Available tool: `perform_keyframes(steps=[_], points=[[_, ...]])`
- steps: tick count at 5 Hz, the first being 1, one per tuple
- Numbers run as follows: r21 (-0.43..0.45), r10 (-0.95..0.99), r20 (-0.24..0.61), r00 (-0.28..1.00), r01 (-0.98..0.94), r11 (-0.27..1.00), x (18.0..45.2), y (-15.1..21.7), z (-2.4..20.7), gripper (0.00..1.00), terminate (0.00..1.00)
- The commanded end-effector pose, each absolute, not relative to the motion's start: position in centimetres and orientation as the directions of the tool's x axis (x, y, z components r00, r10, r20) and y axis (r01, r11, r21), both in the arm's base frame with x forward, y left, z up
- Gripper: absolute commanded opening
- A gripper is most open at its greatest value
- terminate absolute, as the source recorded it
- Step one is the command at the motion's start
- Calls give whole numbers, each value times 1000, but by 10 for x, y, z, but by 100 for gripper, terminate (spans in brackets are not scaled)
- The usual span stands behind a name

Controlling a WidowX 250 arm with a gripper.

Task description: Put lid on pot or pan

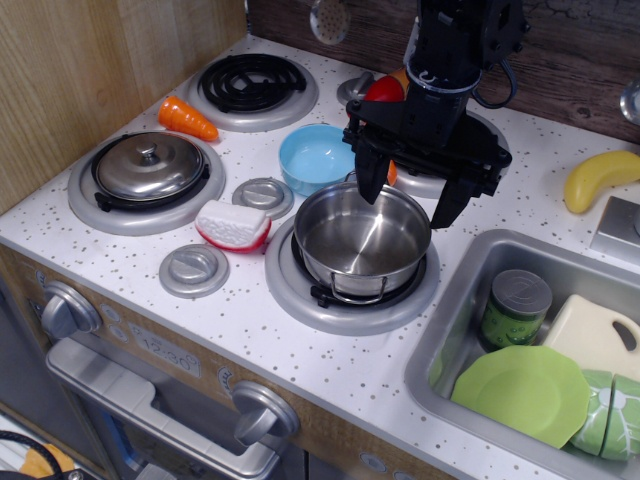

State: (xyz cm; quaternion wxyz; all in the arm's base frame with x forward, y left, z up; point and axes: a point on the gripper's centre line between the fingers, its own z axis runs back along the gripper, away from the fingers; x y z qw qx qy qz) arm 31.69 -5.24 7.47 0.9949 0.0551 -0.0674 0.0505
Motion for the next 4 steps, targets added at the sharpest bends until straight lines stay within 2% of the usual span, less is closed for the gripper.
perform_keyframes(steps=[1, 2, 3, 4], points=[[103, 93, 140, 986, -108, 989, 317, -52, 75, 100, 0], [209, 68, 111, 991, -91, 974, 313, -26, 109, 100, 0], [251, 58, 84, 995, -77, 965, 304, 9, 130, 100, 0], [325, 15, 107, 994, -49, 945, 300, 48, 137, 100, 0]])
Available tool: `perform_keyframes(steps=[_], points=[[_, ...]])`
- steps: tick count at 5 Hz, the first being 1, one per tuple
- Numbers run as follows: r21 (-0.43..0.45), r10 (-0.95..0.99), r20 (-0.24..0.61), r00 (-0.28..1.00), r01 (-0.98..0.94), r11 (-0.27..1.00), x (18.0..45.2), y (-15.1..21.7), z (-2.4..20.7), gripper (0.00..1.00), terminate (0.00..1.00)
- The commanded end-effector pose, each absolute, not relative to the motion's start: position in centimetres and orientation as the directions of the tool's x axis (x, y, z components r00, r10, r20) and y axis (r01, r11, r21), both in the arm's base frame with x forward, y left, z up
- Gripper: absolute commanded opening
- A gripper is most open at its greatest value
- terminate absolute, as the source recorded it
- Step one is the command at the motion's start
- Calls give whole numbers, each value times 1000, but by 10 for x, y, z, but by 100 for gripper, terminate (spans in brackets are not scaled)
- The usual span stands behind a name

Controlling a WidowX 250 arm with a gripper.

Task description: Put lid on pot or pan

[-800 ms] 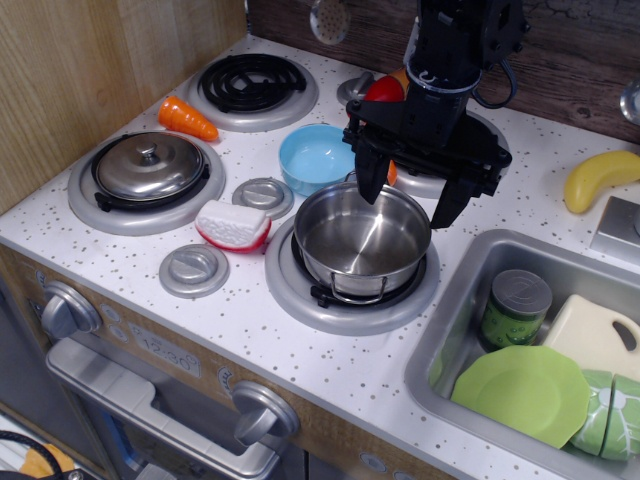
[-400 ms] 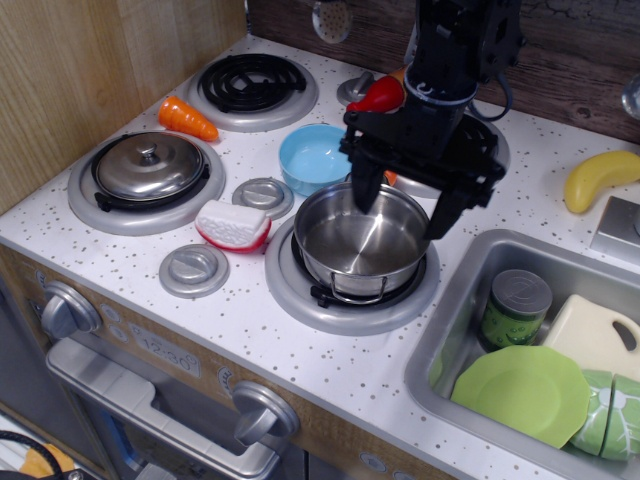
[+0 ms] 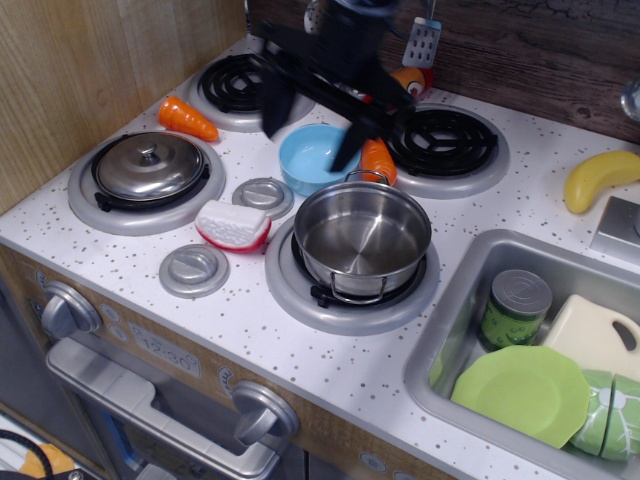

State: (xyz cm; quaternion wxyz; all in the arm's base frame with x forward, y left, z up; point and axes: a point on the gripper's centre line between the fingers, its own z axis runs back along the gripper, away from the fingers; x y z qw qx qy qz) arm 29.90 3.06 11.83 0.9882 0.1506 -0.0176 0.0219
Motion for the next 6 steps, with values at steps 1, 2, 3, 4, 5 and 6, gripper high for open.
perform_keyframes(steps=[1, 2, 3, 4, 5, 6], points=[[303, -23, 132, 991, -18, 953, 302, 83, 125, 100, 0], [281, -40, 138, 990, -1, 960, 308, 104, 109, 100, 0], [300, -55, 157, 986, 6, 954, 307, 121, 98, 100, 0], [289, -47, 152, 987, 1, 957, 308, 135, 85, 100, 0], [284, -36, 137, 990, -4, 959, 308, 145, 78, 100, 0], [261, -45, 123, 991, 12, 965, 310, 160, 69, 100, 0]])
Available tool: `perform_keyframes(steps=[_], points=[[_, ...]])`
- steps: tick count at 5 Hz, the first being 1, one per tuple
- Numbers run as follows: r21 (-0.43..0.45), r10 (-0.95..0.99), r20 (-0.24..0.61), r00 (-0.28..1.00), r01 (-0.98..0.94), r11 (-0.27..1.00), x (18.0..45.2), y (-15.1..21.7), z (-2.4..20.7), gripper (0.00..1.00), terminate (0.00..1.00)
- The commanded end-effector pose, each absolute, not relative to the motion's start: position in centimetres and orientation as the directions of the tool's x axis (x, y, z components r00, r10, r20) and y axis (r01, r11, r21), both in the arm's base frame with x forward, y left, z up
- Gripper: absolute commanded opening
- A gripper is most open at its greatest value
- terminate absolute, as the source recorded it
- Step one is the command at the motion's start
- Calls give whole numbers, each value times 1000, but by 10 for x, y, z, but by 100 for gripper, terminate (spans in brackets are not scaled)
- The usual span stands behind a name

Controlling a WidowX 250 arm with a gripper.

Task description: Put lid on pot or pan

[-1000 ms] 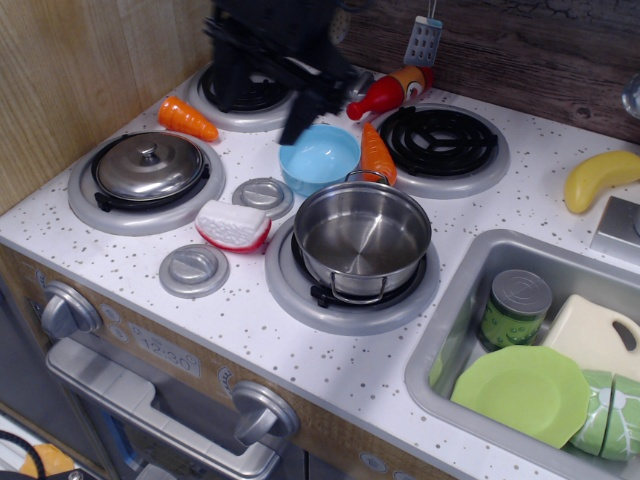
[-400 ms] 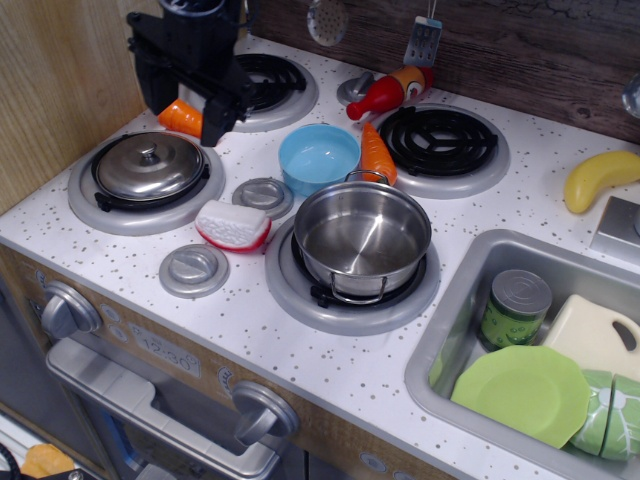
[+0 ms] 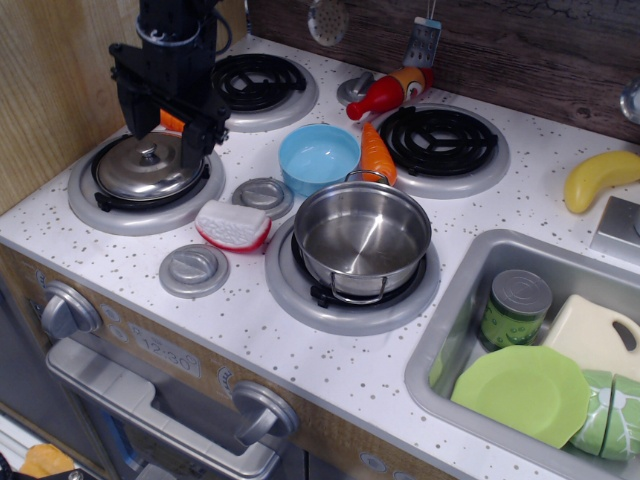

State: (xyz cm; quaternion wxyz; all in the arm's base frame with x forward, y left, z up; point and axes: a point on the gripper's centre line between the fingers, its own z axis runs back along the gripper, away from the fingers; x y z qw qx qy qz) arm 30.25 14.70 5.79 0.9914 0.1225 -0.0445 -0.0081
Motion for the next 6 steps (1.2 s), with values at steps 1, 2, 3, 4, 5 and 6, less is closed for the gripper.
perform_keyframes(steps=[1, 2, 3, 4, 5, 6], points=[[249, -58, 126, 990, 25, 968, 311, 172, 64, 100, 0], [257, -68, 132, 989, 32, 966, 312, 182, 65, 100, 0], [242, -82, 131, 988, 48, 969, 313, 189, 59, 100, 0], [224, -97, 140, 985, 64, 973, 315, 195, 52, 100, 0], [212, -102, 152, 983, 69, 975, 317, 198, 42, 100, 0], [215, -102, 154, 983, 68, 974, 318, 199, 40, 0, 0]])
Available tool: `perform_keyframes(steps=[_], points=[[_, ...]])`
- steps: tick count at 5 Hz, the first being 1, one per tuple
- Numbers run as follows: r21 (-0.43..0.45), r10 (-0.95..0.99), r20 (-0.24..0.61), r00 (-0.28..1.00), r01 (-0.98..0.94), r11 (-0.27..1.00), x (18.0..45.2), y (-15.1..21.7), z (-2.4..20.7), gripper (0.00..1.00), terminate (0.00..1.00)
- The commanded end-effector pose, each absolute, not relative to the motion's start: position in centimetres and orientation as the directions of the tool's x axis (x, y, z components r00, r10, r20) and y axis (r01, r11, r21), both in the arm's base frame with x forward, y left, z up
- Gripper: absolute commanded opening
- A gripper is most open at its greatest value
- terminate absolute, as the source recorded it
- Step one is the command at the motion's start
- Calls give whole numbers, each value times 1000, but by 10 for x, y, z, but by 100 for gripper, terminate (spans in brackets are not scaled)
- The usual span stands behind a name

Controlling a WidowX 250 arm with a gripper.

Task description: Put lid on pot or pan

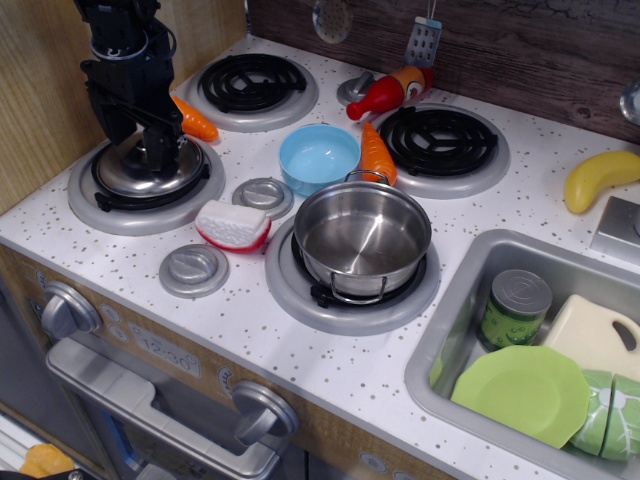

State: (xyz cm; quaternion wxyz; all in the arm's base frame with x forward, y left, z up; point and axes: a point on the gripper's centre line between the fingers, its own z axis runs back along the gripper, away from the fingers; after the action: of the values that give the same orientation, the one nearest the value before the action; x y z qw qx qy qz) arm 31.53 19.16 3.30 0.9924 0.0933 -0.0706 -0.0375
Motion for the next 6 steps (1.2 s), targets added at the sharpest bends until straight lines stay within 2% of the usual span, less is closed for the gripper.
perform_keyframes(steps=[1, 2, 3, 5, 6], points=[[211, -100, 150, 984, 67, 975, 320, 198, 41, 0, 0], [206, -87, 145, 986, 56, 977, 319, 193, 43, 0, 0], [201, -77, 123, 989, 51, 978, 320, 181, 55, 0, 0], [239, 0, 100, 995, -25, 971, 316, 125, 118, 0, 0], [234, 111, 99, 989, -132, 963, 301, 76, 144, 0, 0]])
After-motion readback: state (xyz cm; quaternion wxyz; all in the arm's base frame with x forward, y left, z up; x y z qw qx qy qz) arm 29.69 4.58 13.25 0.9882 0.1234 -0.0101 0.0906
